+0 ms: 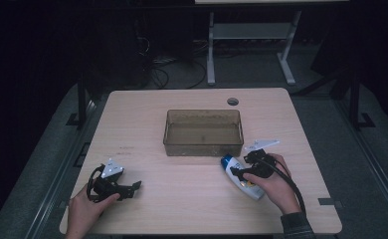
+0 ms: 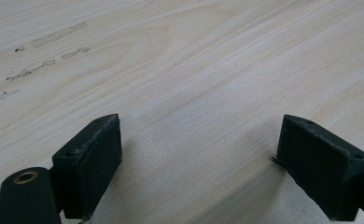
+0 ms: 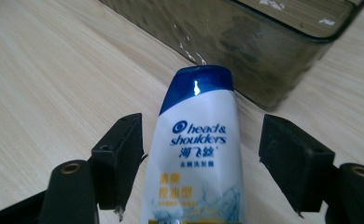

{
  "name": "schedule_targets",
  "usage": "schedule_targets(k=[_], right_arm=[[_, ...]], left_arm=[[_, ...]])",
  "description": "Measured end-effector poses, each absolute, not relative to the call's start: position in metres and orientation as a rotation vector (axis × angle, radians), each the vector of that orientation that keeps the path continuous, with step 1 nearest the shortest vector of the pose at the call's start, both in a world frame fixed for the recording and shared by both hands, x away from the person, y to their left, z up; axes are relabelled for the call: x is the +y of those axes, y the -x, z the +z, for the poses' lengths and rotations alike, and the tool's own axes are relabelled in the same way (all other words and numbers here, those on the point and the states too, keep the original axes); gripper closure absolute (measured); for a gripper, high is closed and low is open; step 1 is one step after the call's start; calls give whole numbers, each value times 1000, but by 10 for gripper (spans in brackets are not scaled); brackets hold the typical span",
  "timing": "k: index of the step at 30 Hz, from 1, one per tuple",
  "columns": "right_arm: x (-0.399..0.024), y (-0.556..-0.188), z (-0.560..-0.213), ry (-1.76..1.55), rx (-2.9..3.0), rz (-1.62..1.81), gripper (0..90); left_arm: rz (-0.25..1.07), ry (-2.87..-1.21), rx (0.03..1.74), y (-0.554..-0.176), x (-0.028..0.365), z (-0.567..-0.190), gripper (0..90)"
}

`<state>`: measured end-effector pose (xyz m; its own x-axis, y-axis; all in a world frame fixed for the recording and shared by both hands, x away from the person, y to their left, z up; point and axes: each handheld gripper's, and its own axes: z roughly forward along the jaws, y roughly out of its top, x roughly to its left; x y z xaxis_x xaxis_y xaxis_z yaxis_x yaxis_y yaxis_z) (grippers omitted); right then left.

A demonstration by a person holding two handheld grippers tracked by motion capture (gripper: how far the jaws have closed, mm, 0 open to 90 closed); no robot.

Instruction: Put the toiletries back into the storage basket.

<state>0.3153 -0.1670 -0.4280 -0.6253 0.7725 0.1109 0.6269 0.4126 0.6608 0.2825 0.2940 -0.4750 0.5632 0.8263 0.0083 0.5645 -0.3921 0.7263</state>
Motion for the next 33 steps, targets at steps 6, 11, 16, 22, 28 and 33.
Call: schedule_targets(k=[6,11,16,22,28,33], right_arm=[[-155,-325,-432,-1240,2496,960,287],[-147,-332,-435,-1260,2524,913,285],[-141,-336,-440,-1261,2548,864,284],[-137,-339,-447,-1260,2574,799,282],[-134,-341,-455,-1252,2587,746,286],[-133,-340,-455,-1241,2588,715,298]], left_arm=[[488,-2106,1110,-282,294,-475,129],[488,-2106,1110,-282,294,-475,129],[488,-2106,1109,-282,294,-475,129],[488,-2106,1110,-282,294,-475,129],[488,-2106,1109,-282,294,-475,128],[488,-2105,1110,-282,294,-475,129]])
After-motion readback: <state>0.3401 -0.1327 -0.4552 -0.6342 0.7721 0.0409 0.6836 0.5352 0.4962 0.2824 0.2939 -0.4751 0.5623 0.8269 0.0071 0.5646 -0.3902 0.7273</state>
